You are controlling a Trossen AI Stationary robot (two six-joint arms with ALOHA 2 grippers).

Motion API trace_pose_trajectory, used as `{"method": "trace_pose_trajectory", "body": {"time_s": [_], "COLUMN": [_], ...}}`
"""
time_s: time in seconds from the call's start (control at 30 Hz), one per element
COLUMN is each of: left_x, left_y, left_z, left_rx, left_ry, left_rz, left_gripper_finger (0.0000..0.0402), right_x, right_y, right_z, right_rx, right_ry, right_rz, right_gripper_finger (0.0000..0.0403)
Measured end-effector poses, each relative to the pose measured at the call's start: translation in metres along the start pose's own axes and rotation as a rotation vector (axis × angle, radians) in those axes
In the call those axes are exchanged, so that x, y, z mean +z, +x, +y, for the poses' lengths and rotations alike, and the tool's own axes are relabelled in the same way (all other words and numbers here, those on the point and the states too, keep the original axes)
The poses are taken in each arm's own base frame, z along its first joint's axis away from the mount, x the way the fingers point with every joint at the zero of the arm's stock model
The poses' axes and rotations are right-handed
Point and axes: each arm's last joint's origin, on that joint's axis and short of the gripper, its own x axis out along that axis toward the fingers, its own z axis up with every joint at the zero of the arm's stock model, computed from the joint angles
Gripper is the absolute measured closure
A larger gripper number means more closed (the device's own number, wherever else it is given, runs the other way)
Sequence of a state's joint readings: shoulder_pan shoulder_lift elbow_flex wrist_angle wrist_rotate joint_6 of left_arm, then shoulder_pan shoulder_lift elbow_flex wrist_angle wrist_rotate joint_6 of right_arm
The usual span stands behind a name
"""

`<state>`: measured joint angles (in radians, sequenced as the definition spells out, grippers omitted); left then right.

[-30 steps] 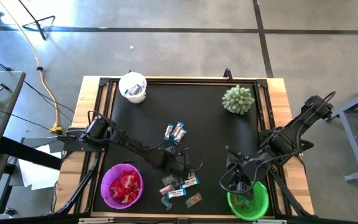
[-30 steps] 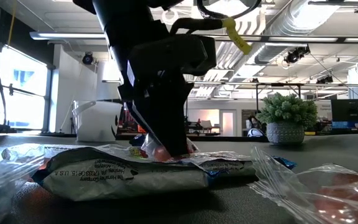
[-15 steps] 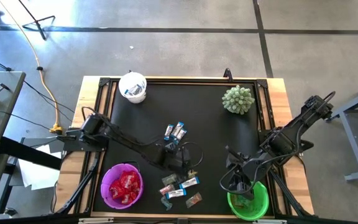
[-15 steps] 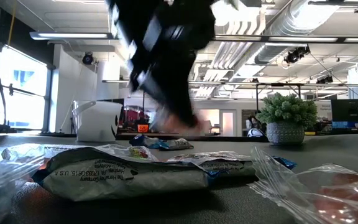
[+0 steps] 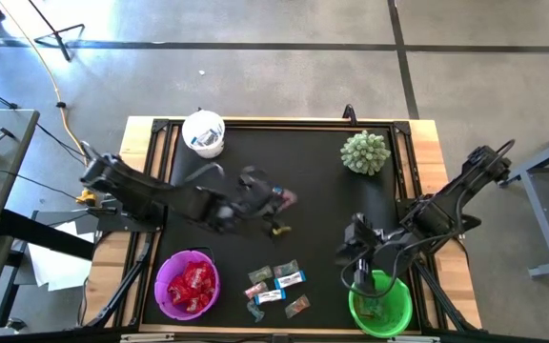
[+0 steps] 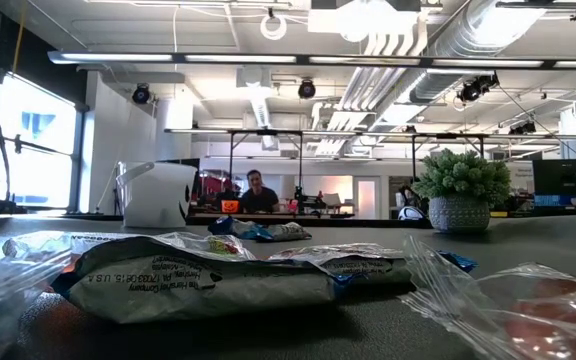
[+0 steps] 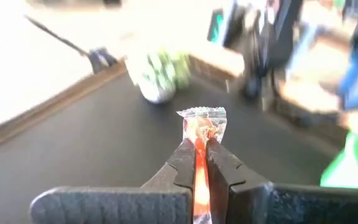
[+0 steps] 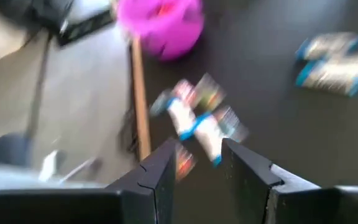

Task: Sort candy
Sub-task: Put the orange gummy into the green bucket

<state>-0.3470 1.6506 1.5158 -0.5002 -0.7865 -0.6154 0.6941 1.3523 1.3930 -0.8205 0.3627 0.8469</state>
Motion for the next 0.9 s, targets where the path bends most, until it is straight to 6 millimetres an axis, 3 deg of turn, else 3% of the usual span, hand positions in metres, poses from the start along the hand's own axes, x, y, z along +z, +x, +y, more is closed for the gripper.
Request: {"method": "trace_pose_trajectory", "body": {"time_s": [0.13, 0.27, 0.47, 0.67, 0.9], "left_x": [0.028, 0.046, 0.063, 0.071, 0.074], "left_y": [-0.021, -0.033, -0.045, -0.056, -0.068], "left_z": [0.01, 0.006, -0.005, -0.01, -0.016], "left_rx": [0.011, -0.043, -0.11, -0.152, -0.213], "left_ry": [-0.066, -0.104, -0.137, -0.182, -0.227], "left_rz": [-0.144, -0.265, -0.426, -0.504, -0.558], "left_gripper_finger": [0.0401, 0.0401, 0.0401, 0.0401, 0.0401], "right_x": [0.013, 0.032, 0.06, 0.075, 0.084], "right_y": [-0.008, -0.018, -0.029, -0.039, -0.029], "right_z": [-0.005, -0.006, 0.006, 0.011, 0.005], "right_rx": [-0.129, -0.217, -0.159, -0.105, -0.023], "right_ry": [-0.072, -0.062, -0.091, -0.118, -0.105], "right_rz": [-0.23, -0.472, -0.708, -0.828, -0.816], "right_gripper_finger": [0.0281, 0.0281, 0.0281, 0.0281, 0.0281]}}
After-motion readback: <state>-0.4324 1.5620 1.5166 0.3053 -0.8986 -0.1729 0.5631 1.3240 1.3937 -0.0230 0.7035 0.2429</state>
